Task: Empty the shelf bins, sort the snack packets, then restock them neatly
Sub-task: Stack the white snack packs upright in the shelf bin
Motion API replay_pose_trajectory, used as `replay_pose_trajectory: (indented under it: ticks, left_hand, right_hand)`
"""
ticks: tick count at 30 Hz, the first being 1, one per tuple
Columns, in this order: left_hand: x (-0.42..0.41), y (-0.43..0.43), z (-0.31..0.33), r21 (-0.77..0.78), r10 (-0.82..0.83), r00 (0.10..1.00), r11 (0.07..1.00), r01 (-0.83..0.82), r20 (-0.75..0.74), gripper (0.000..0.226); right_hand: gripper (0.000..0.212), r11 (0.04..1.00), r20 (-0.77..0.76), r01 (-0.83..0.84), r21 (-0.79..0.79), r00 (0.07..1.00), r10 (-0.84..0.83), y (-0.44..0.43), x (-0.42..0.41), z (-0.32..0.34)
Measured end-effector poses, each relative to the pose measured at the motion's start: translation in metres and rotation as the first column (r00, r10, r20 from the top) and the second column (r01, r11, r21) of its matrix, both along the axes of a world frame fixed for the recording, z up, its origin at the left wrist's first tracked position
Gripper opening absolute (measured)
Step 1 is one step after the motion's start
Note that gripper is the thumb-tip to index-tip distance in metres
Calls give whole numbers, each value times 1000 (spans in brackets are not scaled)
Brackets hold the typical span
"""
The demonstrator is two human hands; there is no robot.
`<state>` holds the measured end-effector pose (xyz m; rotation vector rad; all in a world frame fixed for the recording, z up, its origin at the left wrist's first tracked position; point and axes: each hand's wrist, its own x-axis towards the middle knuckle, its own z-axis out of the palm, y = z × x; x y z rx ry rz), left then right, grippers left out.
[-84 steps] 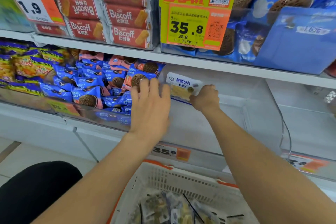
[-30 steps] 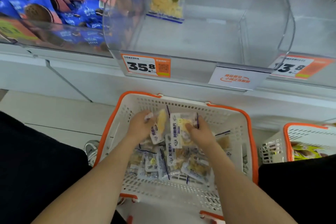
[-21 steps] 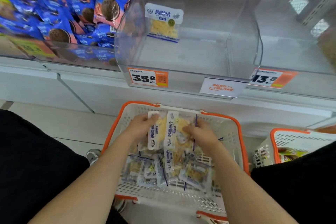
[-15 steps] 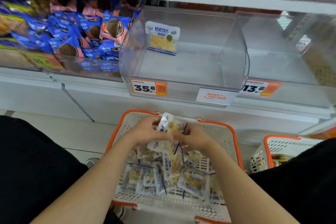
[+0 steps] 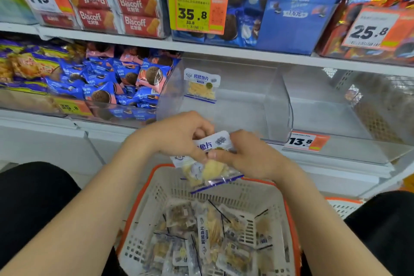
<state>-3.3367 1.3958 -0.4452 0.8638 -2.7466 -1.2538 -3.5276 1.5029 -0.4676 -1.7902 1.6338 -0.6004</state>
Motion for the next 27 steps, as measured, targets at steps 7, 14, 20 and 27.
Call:
replay_pose_trajectory:
  ticks: [7,14,20,27]
  left_hand:
    - [-3,-30,29,-251,253,861,886,-389,-442,30]
    - [-3,-80,-19,-510,466,683,455,-730,-563,38]
    - [-9,-97,-34,-582,619,705,447,-679,-347,53]
    - [-20,-101,-43,-697,673,698,379,-609,-244,44]
  right_hand:
    - [23,937,564,317,-147,805,-183,-40,-8,14]
    - [23,803,584,589,-89,684,-436,-132,-15,-8]
    - [31,754,171,587,-296,809,-563,-209,-16,-30]
    - [43,829,-474,445,-340,680,-560,-237,-7,-42]
